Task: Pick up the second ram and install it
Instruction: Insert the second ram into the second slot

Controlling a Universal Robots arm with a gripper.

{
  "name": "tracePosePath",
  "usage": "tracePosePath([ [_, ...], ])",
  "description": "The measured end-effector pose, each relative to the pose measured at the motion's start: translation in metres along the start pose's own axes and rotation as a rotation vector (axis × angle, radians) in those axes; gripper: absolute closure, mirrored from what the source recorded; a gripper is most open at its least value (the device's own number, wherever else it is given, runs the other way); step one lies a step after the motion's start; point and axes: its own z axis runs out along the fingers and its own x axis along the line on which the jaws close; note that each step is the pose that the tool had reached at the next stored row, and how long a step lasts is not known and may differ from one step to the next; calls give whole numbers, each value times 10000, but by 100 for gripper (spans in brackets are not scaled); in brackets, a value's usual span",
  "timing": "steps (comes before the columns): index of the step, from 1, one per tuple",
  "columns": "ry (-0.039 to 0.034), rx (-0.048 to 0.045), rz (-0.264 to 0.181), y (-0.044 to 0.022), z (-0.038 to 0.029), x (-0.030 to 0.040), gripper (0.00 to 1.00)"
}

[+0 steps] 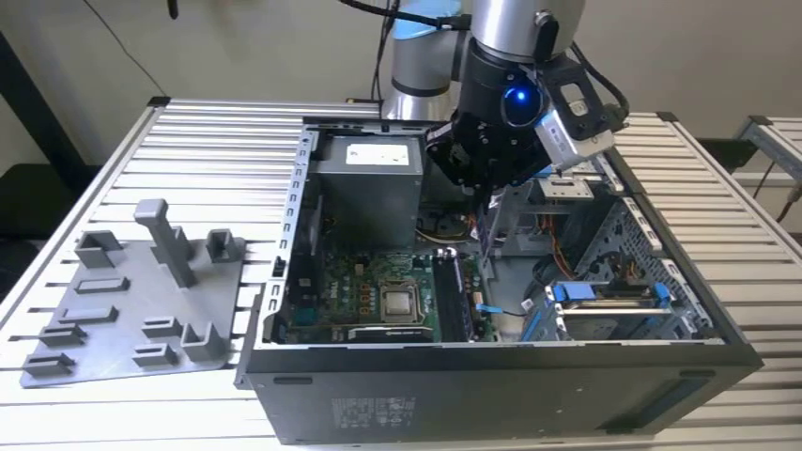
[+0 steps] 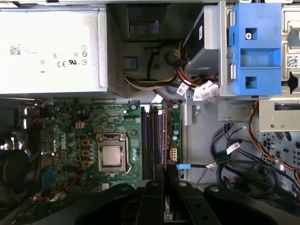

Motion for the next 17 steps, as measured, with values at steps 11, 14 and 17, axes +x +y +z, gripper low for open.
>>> tracePosePath([
  [11,-110,27,-4,-4,116,5,86],
  [14,-108,45,-17,-5,151,11,86],
  [17,-105,57,-20,-7,182,22,86],
])
